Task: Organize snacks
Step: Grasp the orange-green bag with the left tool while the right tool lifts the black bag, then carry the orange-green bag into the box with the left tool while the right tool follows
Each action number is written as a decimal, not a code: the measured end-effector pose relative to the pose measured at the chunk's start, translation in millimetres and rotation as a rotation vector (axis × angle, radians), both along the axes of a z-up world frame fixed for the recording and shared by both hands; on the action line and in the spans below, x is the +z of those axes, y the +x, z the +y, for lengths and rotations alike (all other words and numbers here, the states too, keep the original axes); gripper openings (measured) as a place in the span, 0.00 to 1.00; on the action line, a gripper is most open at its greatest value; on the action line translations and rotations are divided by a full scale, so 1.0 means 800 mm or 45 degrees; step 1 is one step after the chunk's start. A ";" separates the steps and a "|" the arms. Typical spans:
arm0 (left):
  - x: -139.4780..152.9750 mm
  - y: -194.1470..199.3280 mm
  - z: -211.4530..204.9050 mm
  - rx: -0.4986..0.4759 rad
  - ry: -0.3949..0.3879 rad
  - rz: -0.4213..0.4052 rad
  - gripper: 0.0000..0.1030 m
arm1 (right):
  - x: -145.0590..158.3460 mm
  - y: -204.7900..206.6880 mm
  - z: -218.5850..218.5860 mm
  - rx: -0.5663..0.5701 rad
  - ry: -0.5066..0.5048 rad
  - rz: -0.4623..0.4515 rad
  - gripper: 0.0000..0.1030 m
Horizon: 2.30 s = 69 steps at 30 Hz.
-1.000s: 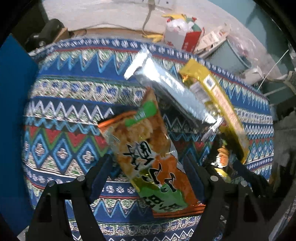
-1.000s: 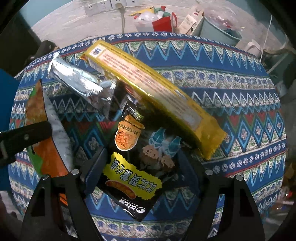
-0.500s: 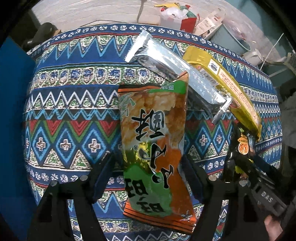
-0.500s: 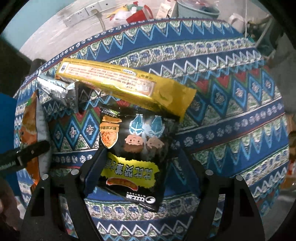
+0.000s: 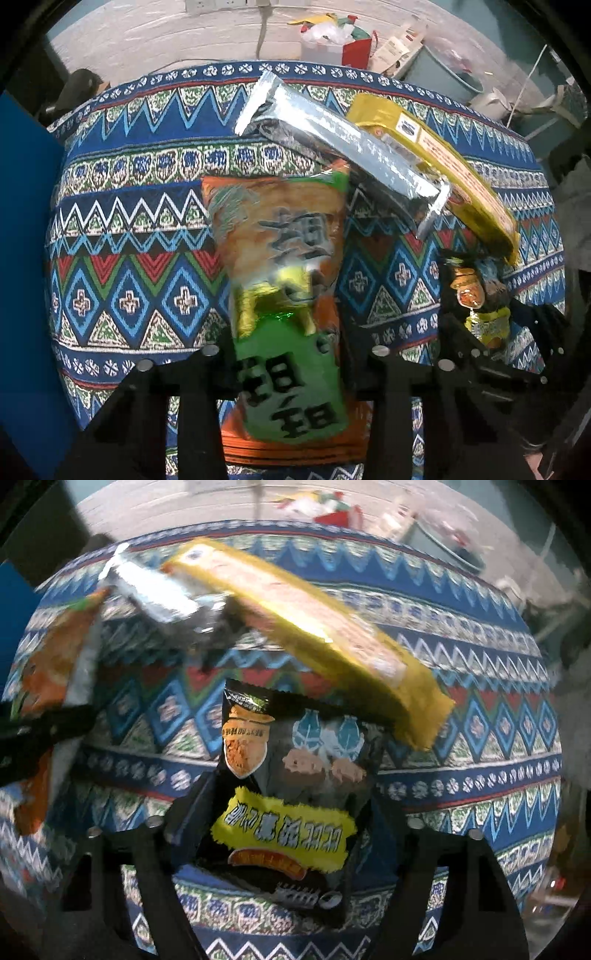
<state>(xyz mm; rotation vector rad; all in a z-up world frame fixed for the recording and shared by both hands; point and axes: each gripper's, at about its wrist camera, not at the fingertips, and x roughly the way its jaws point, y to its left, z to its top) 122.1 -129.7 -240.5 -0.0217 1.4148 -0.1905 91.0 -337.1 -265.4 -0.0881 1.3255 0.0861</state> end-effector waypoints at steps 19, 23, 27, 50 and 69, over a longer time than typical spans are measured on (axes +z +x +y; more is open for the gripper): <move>0.072 -0.062 0.057 -0.074 0.068 -0.208 0.32 | 0.084 -0.029 0.075 0.149 0.003 -0.151 0.61; 0.090 -0.067 0.069 -0.061 0.058 -0.237 0.32 | 0.117 -0.025 0.088 0.177 0.019 -0.195 0.61; 0.104 -0.071 0.070 -0.060 0.069 -0.281 0.32 | 0.146 -0.024 0.100 0.202 0.026 -0.235 0.61; 0.182 -0.098 0.125 -0.025 0.067 -0.469 0.32 | 0.199 -0.015 0.165 0.347 0.165 -0.351 0.61; 0.208 -0.119 0.211 0.116 0.057 -0.560 0.32 | 0.235 -0.011 0.249 0.474 0.225 -0.416 0.61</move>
